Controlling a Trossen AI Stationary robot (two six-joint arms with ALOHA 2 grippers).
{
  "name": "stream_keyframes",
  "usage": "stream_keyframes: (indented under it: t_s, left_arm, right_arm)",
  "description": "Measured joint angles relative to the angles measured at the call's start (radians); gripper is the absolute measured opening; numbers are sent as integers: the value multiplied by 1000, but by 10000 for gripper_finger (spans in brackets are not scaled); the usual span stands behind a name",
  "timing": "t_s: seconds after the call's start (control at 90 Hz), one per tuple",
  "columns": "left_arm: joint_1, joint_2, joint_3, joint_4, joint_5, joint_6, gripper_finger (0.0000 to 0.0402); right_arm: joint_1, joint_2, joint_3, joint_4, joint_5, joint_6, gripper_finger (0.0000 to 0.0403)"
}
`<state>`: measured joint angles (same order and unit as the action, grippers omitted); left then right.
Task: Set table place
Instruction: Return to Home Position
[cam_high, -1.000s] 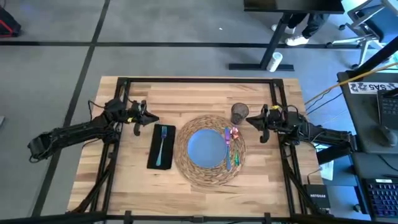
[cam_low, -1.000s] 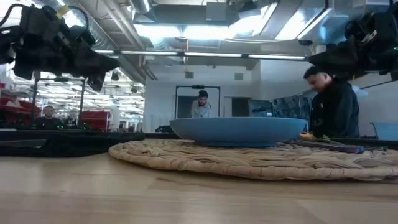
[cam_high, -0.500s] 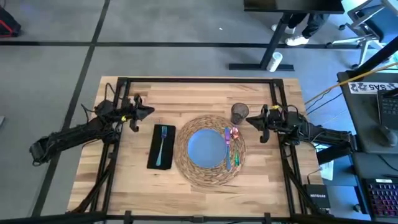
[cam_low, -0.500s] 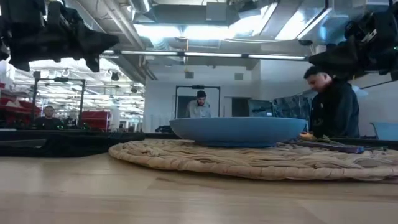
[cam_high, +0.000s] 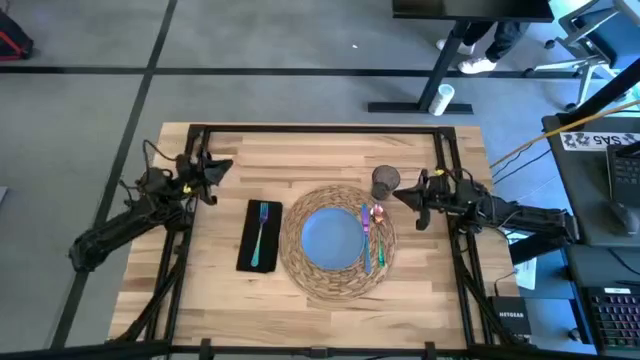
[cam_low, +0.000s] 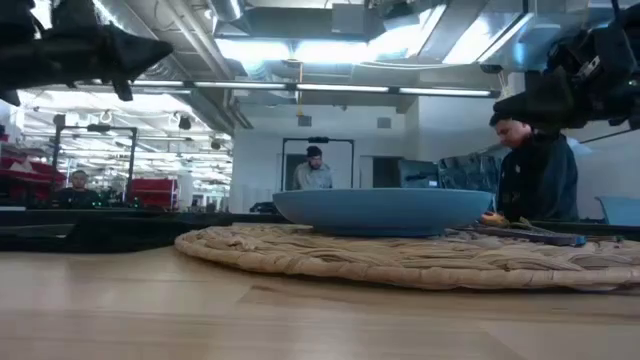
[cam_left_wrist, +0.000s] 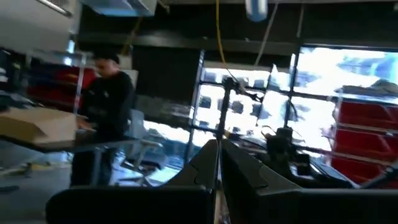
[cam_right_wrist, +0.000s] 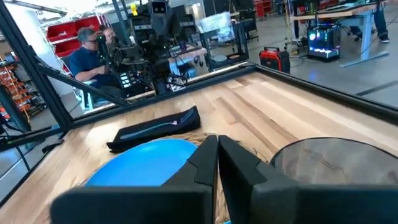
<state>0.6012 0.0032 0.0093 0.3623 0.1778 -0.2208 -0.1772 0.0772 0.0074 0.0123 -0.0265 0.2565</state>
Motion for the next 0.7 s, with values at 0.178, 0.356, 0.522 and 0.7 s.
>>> stream_keyframes:
  t_s: [0.178, 0.356, 0.522, 0.7]
  left_arm:
    - [-15, 0, 0, -64, 16, -12, 0]
    - [-64, 0, 0, -65, 34, -6, 0]
    - [-109, 1, 0, -134, 61, -15, 0]
    - [-178, 0, 0, -150, 116, -30, 0]
  right_arm:
    - [0, 2, 0, 0, -1, 0, 0]
    - [0, 8, 0, 0, 3, 0, 0]
    - [0, 17, 0, -3, 19, 0, 0]
    - [0, 17, 0, -3, 26, 0, 0]
